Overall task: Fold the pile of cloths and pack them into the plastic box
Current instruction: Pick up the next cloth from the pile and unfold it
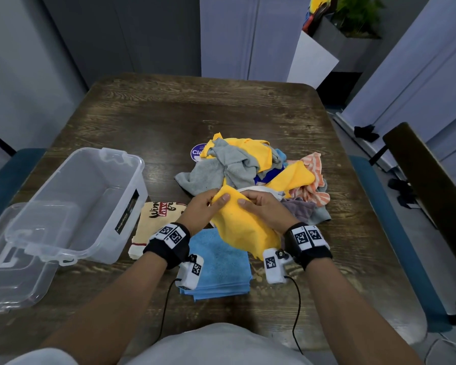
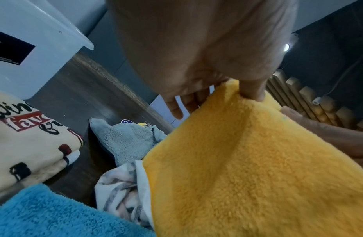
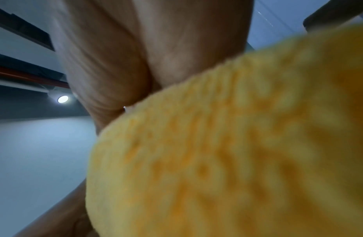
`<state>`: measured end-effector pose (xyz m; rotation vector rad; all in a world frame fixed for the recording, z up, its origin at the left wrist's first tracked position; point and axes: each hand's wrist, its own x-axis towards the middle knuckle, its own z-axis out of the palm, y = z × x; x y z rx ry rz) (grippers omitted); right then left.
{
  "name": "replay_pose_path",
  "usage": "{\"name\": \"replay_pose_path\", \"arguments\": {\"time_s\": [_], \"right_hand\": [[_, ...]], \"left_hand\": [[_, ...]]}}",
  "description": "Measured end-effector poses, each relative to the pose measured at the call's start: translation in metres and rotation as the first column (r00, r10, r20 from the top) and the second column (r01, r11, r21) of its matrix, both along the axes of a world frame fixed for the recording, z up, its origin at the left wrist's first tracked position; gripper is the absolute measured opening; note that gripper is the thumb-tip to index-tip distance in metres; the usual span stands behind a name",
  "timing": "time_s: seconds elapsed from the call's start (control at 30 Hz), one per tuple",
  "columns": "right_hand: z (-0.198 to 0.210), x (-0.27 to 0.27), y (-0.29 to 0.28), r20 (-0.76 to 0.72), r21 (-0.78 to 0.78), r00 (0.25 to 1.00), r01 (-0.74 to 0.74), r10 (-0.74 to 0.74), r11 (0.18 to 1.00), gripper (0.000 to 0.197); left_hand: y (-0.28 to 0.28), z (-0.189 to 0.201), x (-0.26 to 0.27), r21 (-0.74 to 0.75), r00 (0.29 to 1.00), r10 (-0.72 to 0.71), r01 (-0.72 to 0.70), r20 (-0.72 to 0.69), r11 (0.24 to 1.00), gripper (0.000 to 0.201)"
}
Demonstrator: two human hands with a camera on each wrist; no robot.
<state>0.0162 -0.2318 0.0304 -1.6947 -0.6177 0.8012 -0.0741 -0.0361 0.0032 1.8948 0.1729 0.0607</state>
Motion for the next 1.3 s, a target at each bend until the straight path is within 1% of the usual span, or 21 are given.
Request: {"name": "replay_pose_path", "arguments": {"time_s": [0.03,0.1,0.13,0.17,0.2,0.23,0.27,0.3,0.33,0.37,0.4,0.47,0.5,0.57,0.63,0.7,0.77,0.87,1.0,1.13,1.3], "right_hand": [[0.003,0.002,-0.002,-0.003,-0.041,1.000,-0.026,0.025,0.999,0.037],[0.004,0.006,-0.010,0.040,-0.232,0.988,-0.134,0.147,0.963,0.040],[0.000,0.008,-0.015,0.074,-0.339,0.973,-0.183,0.220,0.923,0.039],[-0.006,0.010,-0.019,0.105,-0.400,0.962,-0.191,0.252,0.896,0.032],[-0.012,0.009,-0.022,0.142,-0.402,0.966,-0.143,0.216,0.904,0.024],[-0.019,0.008,-0.026,0.168,-0.352,0.979,-0.052,0.117,0.935,0.024],[-0.027,0.007,-0.028,0.140,-0.257,0.990,0.055,-0.020,0.965,0.023],[-0.033,0.004,-0.028,0.046,-0.131,0.986,0.165,-0.160,0.977,0.020],[-0.036,0.000,-0.025,-0.069,-0.026,0.959,0.272,-0.273,0.962,0.022],[-0.037,-0.004,-0.021,-0.156,0.024,0.923,0.360,-0.352,0.933,0.030],[-0.036,-0.009,-0.016,-0.172,0.015,0.898,0.413,-0.405,0.911,0.039],[-0.036,-0.018,-0.006,-0.057,-0.101,0.886,0.453,-0.460,0.886,0.057],[-0.038,-0.023,-0.001,0.020,-0.156,0.883,0.466,-0.469,0.871,0.060],[-0.041,-0.035,0.006,0.130,-0.160,0.859,0.511,-0.496,0.844,0.054],[-0.048,-0.044,0.013,0.232,-0.124,0.818,0.561,-0.526,0.818,0.037],[-0.063,-0.047,0.015,0.319,-0.171,0.808,0.564,-0.496,0.808,0.032],[-0.078,-0.051,0.014,0.356,-0.253,0.836,0.516,-0.417,0.819,0.030],[-0.095,-0.063,0.008,0.325,-0.369,0.896,0.415,-0.302,0.832,0.027],[-0.122,-0.082,-0.002,0.254,-0.523,0.939,0.336,-0.233,0.783,0.028],[-0.141,-0.087,-0.005,0.200,-0.607,0.959,0.283,-0.202,0.743,0.021],[-0.159,-0.070,0.011,0.233,-0.629,0.952,0.303,-0.197,0.716,0.024]], "left_hand": [[0.002,0.001,-0.001,0.017,0.999,0.043,-0.043,0.018,0.999,0.056],[0.005,0.003,-0.002,0.028,0.983,0.177,-0.178,0.041,0.984,0.067],[0.008,0.003,-0.003,0.040,0.969,0.242,-0.245,0.055,0.969,0.065],[0.011,0.004,-0.005,0.065,0.953,0.297,-0.300,0.061,0.952,0.061],[0.015,0.003,-0.006,0.097,0.938,0.339,-0.344,0.068,0.934,0.055],[0.017,0.002,-0.008,0.123,0.928,0.365,-0.372,0.076,0.920,0.051],[0.019,0.000,-0.009,0.144,0.923,0.375,-0.384,0.089,0.912,0.049],[0.019,0.000,-0.012,0.159,0.921,0.378,-0.390,0.098,0.907,0.051],[0.018,-0.001,-0.013,0.173,0.921,0.375,-0.388,0.104,0.905,0.053],[0.016,-0.003,-0.015,0.187,0.923,0.372,-0.384,0.097,0.904,0.057],[0.012,-0.004,-0.017,0.191,0.922,0.377,-0.386,0.085,0.902,0.058],[0.004,-0.009,-0.018,0.163,0.910,0.412,-0.413,0.044,0.896,0.050],[-0.001,-0.010,-0.019,0.149,0.896,0.444,-0.441,0.017,0.885,0.045],[-0.007,-0.015,-0.020,0.158,0.864,0.502,-0.491,-0.038,0.857,0.041],[-0.011,-0.023,-0.024,0.187,0.843,0.529,-0.508,-0.091,0.841,0.041],[-0.010,-0.036,-0.030,0.226,0.830,0.536,-0.498,-0.155,0.837,0.042],[-0.009,-0.053,-0.040,0.262,0.806,0.538,-0.479,-0.246,0.838,0.044],[-0.014,-0.076,-0.059,0.311,0.767,0.529,-0.436,-0.363,0.845,0.045],[-0.025,-0.097,-0.078,0.344,0.720,0.507,-0.378,-0.475,0.859,0.046],[-0.028,-0.111,-0.084,0.388,0.689,0.509,-0.342,-0.516,0.856,0.055],[-0.019,-0.123,-0.065,0.470,0.671,0.545,-0.316,-0.503,0.824,0.054]]}}
